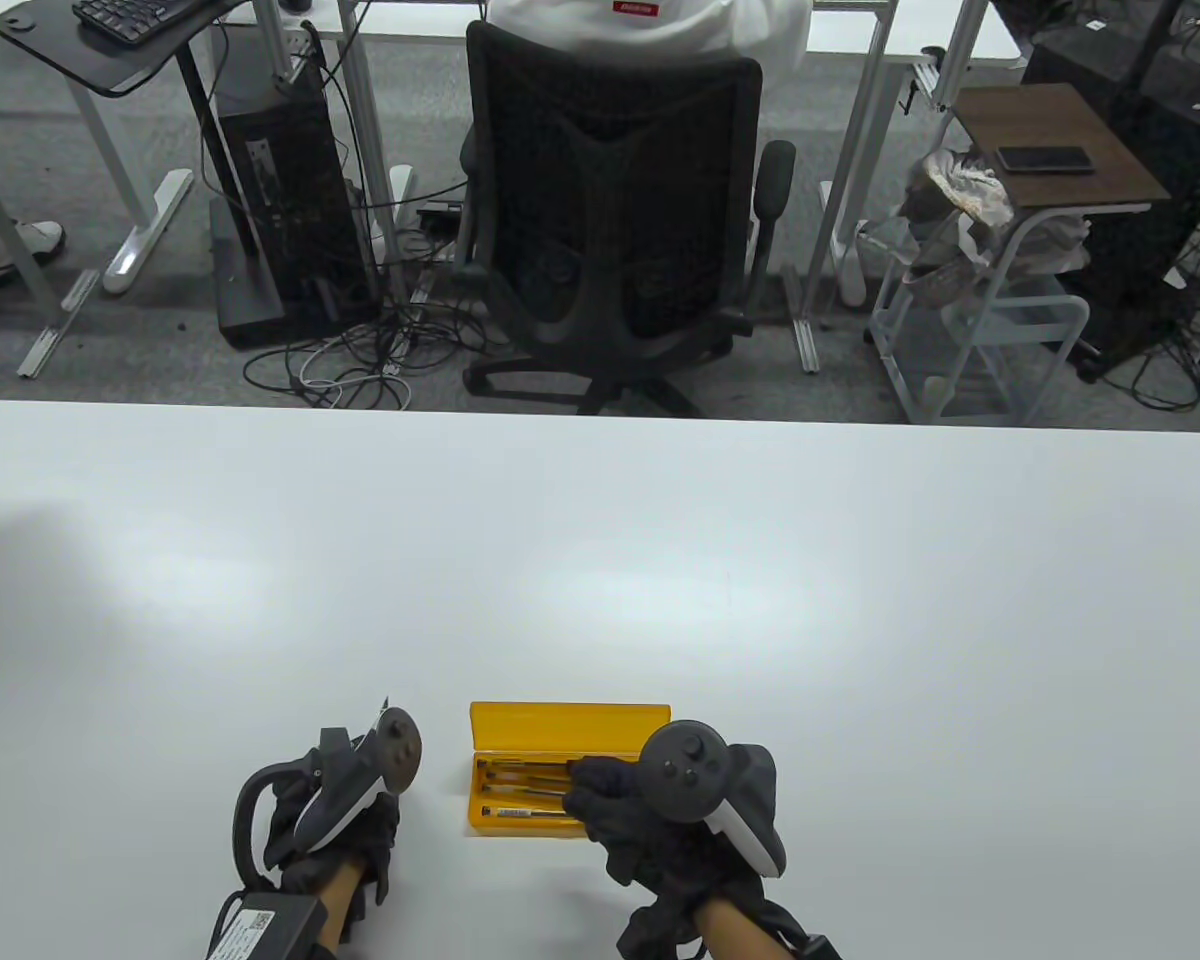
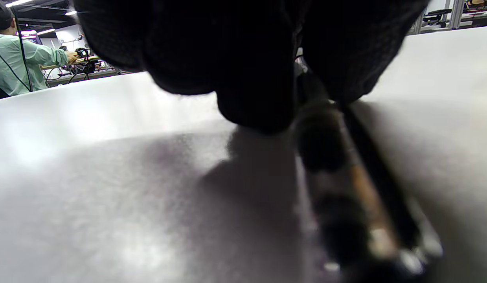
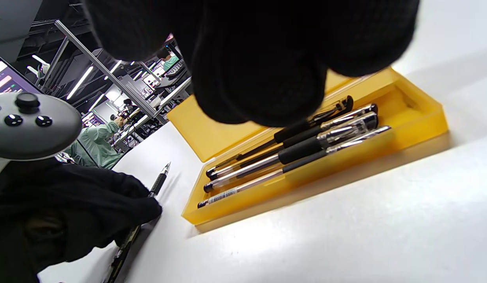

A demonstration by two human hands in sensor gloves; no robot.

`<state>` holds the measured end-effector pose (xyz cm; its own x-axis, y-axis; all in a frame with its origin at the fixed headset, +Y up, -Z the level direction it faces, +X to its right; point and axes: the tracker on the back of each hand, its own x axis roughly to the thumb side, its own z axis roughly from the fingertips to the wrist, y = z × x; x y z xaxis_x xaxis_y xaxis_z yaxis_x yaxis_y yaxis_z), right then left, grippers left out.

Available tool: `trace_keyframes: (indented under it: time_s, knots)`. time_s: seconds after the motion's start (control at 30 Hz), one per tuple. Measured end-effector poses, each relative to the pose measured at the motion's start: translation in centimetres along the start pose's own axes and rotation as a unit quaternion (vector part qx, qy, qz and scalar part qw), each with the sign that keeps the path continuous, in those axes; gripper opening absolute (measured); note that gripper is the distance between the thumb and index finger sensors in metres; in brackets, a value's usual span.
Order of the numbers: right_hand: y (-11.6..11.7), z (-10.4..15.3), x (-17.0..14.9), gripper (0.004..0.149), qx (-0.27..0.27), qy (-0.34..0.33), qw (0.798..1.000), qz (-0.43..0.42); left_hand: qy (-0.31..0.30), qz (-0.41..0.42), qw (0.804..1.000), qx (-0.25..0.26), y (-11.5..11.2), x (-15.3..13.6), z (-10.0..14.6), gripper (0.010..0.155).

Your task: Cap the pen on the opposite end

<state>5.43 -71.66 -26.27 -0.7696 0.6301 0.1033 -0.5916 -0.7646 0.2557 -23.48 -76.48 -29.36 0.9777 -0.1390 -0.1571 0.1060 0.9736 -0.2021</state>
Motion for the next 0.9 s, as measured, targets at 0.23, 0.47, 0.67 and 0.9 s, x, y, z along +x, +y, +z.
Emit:
trace_keyframes:
  time_s: [0.23,0.47,0.67,0.9]
  knots:
    - [-0.1,0.0,0.0,0.055,-0.003,-0.002,1.000,0.003,-0.007,-0.007,1.000,-0.003,0.0,0.0,0.1,0.058]
    - [-0.1,-0.1,-0.3,0.055,-0.003,0.005,1.000,0.000,-0.010,-0.007,1.000,-0.008,0.1,0.0,0.1,0.059]
    - [-0.5,-0.1,-0.3,0.055,-0.024,0.012,0.999,0.025,-0.016,0.028,0.999,0.014,2.3,-0.1,1.1,0.065]
    - [-1.1,-0.6,0.5,0.054,-0.074,0.028,0.978,0.194,-0.176,0.143,0.970,0.089,4.1,3.4,3.8,0.061]
